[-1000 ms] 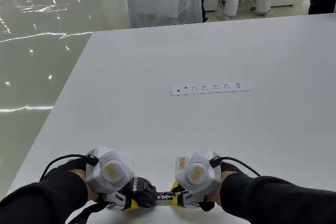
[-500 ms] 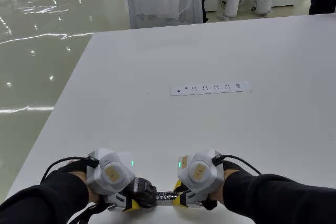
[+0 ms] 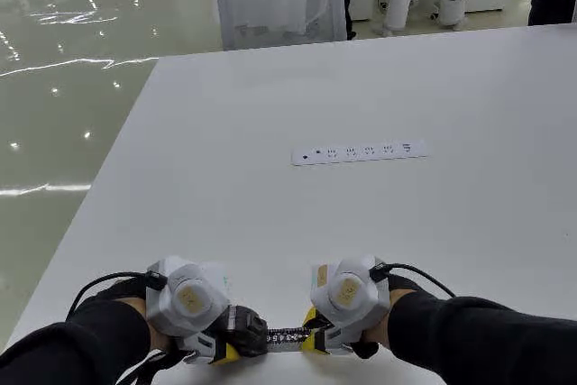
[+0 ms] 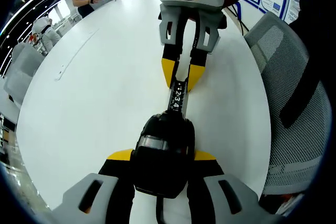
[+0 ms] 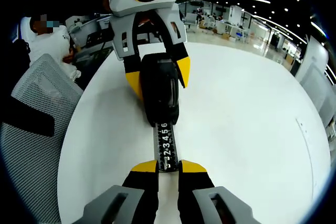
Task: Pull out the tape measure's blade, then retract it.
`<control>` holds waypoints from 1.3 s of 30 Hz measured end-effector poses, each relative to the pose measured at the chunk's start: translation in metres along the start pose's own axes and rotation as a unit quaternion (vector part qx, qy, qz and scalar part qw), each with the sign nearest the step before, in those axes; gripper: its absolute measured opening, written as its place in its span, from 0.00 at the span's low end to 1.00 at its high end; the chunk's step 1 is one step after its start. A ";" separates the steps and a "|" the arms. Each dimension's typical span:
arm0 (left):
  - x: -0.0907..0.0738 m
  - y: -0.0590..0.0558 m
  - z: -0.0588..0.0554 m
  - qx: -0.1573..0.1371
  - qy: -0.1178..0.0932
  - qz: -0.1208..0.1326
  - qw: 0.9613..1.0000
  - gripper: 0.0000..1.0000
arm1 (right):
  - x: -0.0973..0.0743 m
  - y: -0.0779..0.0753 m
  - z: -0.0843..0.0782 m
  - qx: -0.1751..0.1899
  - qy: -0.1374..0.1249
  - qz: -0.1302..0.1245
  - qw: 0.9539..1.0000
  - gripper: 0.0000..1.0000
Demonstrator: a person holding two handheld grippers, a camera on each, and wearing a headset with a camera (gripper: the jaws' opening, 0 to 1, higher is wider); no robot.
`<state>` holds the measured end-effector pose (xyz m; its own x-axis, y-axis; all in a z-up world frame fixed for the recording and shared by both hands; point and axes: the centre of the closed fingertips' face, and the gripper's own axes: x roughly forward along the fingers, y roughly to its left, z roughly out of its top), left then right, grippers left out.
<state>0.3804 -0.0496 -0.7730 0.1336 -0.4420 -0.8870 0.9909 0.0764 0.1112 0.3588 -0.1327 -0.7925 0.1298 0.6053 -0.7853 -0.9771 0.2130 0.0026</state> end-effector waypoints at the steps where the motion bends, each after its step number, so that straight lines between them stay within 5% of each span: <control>1: 0.000 0.000 0.000 0.000 0.000 0.000 1.000 0.33 | 0.000 0.000 -0.001 0.000 0.000 0.000 1.000 0.10; 39: 0.001 -0.001 0.001 -0.001 -0.002 0.002 1.000 0.33 | -0.025 -0.001 -0.030 0.002 0.015 0.000 1.000 0.10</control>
<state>0.3798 -0.0507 -0.7734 0.1371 -0.4457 -0.8846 0.9903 0.0799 0.1133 0.3516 -0.1712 -0.7918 0.1255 0.5821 -0.8034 -0.9764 0.2159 0.0039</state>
